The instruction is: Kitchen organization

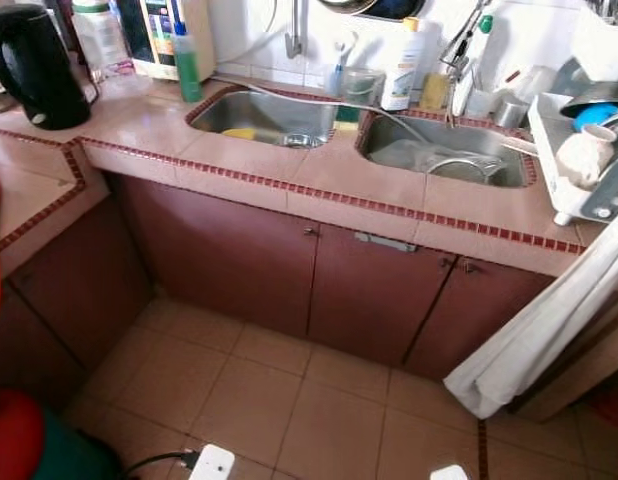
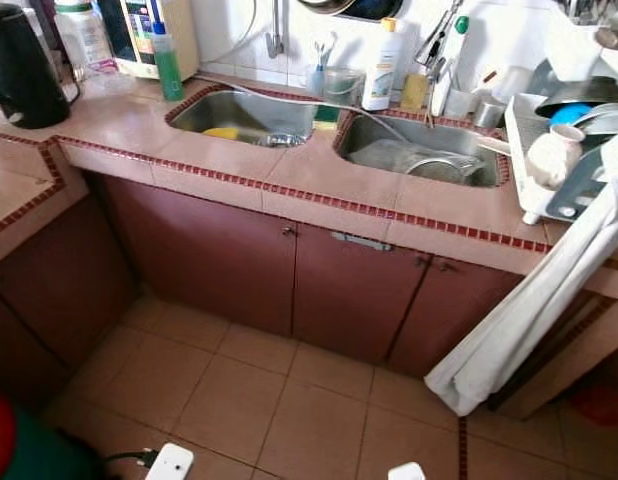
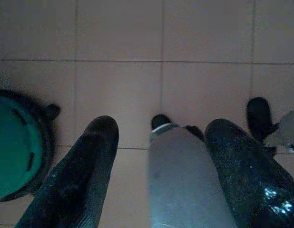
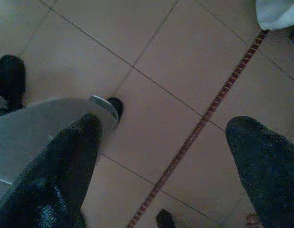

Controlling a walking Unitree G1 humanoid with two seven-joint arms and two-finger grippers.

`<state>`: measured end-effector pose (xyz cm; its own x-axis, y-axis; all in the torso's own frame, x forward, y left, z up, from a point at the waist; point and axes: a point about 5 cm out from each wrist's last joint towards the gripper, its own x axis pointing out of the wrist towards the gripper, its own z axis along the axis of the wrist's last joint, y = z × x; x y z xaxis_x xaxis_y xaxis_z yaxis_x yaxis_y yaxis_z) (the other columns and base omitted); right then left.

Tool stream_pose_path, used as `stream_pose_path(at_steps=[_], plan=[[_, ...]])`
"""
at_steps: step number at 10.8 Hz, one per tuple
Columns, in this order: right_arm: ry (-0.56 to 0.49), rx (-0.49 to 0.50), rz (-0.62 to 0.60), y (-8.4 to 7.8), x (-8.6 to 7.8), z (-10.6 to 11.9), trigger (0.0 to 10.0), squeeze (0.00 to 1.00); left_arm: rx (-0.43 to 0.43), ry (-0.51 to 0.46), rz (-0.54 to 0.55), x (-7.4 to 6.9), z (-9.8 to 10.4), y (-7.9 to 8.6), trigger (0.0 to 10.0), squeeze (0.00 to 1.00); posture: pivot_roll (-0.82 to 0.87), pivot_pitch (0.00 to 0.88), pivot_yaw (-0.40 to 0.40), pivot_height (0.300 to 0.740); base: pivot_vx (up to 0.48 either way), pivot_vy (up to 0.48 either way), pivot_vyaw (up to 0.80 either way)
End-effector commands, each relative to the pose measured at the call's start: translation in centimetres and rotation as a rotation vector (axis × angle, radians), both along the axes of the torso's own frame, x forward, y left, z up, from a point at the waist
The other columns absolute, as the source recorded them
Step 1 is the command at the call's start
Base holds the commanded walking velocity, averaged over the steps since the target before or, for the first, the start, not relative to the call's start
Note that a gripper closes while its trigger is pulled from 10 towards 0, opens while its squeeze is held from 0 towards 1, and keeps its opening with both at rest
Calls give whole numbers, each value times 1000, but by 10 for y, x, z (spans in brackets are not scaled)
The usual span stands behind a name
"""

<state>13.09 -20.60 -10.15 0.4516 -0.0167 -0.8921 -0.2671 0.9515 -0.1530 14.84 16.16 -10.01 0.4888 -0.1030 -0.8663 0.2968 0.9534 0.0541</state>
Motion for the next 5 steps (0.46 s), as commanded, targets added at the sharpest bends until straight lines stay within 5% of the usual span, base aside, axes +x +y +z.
stream_pose_path(at_steps=[1, 5], plan=[[7, 3, -10, 2, -2, -1, 10000, 0, -7, 3, 3, 0, 0, -2, 10000, 0, -86, 9, -25, 740, 0, 300, 0], [-14, 27, 7, 27, 13, 0, 10000, 0, -4, 1, 4, 1, 0, -1, 10000, 0, -88, 7, -27, 740, 0, 60, 0]])
